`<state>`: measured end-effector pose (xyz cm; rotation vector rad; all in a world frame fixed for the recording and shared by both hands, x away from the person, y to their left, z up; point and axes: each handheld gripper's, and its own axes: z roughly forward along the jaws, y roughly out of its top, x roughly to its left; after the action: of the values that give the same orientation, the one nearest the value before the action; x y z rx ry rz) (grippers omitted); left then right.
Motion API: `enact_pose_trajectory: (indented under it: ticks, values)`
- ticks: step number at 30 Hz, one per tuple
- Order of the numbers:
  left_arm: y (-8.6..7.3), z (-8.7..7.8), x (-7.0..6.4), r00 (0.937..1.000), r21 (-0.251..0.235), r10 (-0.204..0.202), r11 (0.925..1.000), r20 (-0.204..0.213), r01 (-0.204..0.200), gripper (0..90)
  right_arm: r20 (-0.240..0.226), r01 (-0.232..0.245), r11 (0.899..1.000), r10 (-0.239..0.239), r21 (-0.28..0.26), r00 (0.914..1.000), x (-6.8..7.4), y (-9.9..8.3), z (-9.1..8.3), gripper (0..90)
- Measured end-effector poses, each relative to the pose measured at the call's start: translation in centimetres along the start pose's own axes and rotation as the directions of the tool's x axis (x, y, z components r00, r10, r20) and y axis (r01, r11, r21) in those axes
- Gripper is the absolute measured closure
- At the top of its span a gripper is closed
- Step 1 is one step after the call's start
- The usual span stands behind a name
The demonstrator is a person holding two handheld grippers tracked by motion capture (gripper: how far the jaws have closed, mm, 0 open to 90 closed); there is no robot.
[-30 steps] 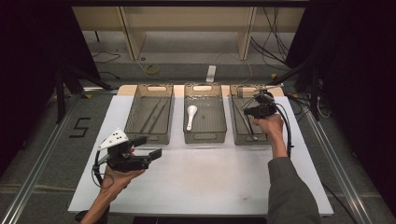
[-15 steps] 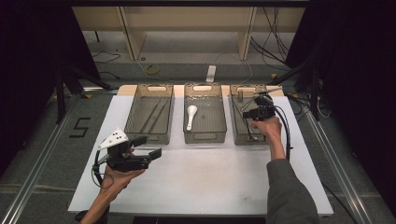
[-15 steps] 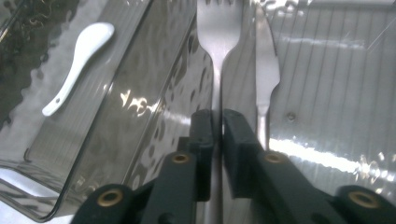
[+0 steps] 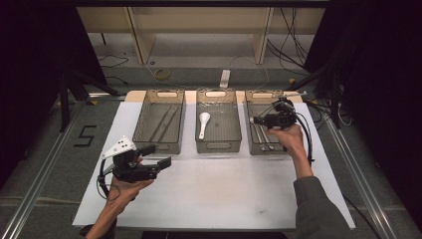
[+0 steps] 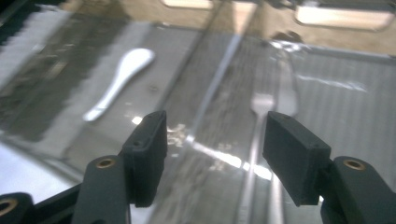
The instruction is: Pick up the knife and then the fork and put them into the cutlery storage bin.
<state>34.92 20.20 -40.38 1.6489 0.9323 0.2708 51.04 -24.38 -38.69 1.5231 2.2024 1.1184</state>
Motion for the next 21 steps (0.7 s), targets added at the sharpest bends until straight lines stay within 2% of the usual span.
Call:
enact_pose_trajectory:
  ticks: [5,13,21]
  values:
    - [0.0,0.1,0.0,1.0000,0.008,0.002,1.0000,0.002,-0.002,14.1,-0.043,0.036,0.999,-0.038,-0.040,0.9984,1.5,-0.4,-0.9,36.1]
    - [0.0,0.1,0.0,0.9999,0.008,-0.006,1.0000,0.009,0.005,14.1,-0.066,0.071,0.994,-0.077,-0.088,0.9949,3.1,-1.2,-1.8,29.2]
    - [0.0,0.2,0.0,0.9999,0.013,-0.001,0.9999,0.014,0.001,14.1,-0.092,0.116,0.984,-0.129,-0.134,0.9874,4.9,-2.5,-2.8,27.4]
